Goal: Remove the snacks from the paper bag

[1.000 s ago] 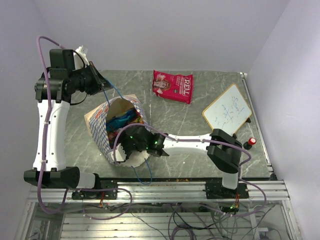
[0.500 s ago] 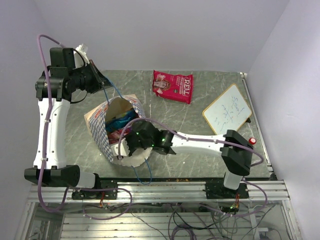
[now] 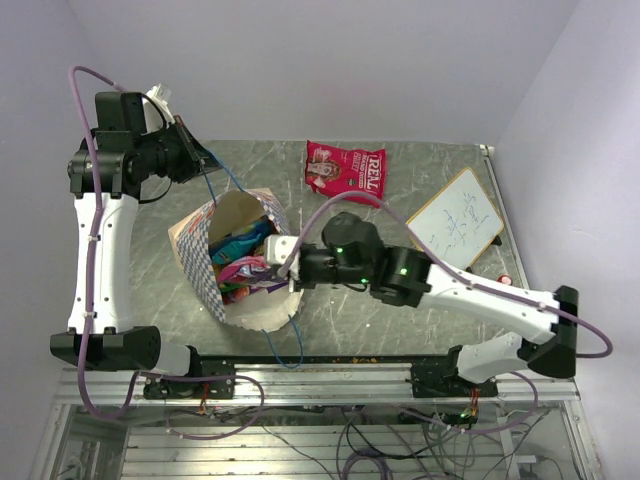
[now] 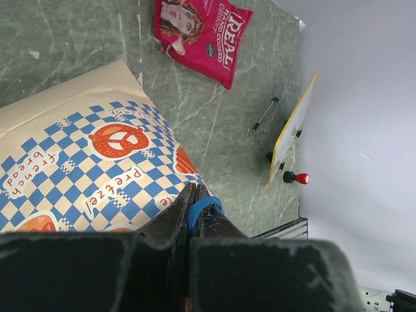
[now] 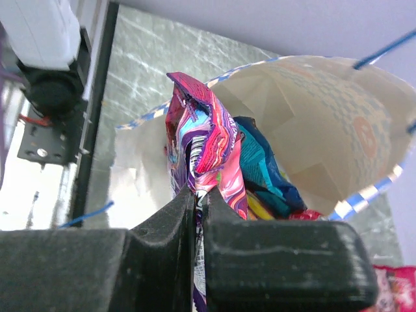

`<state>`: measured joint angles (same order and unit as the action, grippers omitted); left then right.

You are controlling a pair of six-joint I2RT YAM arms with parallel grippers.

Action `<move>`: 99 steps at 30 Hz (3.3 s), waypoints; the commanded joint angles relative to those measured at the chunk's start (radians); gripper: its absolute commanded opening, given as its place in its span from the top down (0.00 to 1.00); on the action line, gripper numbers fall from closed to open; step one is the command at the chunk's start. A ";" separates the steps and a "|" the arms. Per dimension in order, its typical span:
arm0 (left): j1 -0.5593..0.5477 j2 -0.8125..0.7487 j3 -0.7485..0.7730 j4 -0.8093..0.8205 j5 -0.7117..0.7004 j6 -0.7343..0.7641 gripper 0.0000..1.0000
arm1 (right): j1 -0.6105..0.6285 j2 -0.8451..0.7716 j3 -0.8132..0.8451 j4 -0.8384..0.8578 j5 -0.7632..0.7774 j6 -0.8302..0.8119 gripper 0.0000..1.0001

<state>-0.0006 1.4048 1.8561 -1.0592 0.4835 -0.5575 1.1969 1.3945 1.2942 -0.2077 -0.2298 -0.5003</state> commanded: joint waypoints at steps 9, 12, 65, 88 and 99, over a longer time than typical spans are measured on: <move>0.010 -0.032 -0.027 0.013 -0.004 0.006 0.93 | -0.066 -0.203 0.203 -0.043 0.440 0.400 1.00; 0.010 -0.031 -0.028 0.011 0.000 0.008 0.93 | -0.168 -0.206 0.201 0.025 0.583 0.369 1.00; 0.022 0.116 0.055 -0.004 -0.039 0.060 0.93 | -0.960 0.937 0.474 0.180 0.100 1.011 1.00; 0.030 -0.012 -0.095 0.129 0.075 -0.094 0.93 | -0.726 0.227 0.152 -0.022 0.063 0.563 0.35; 0.034 -0.061 -0.165 0.180 0.076 -0.126 0.93 | -0.126 -0.111 -0.103 -0.007 -0.060 -0.148 0.23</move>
<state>0.0189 1.3701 1.7000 -0.9333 0.5446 -0.6678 0.9798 1.2827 1.2057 -0.2081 -0.2764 -0.3634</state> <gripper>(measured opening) 0.077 0.759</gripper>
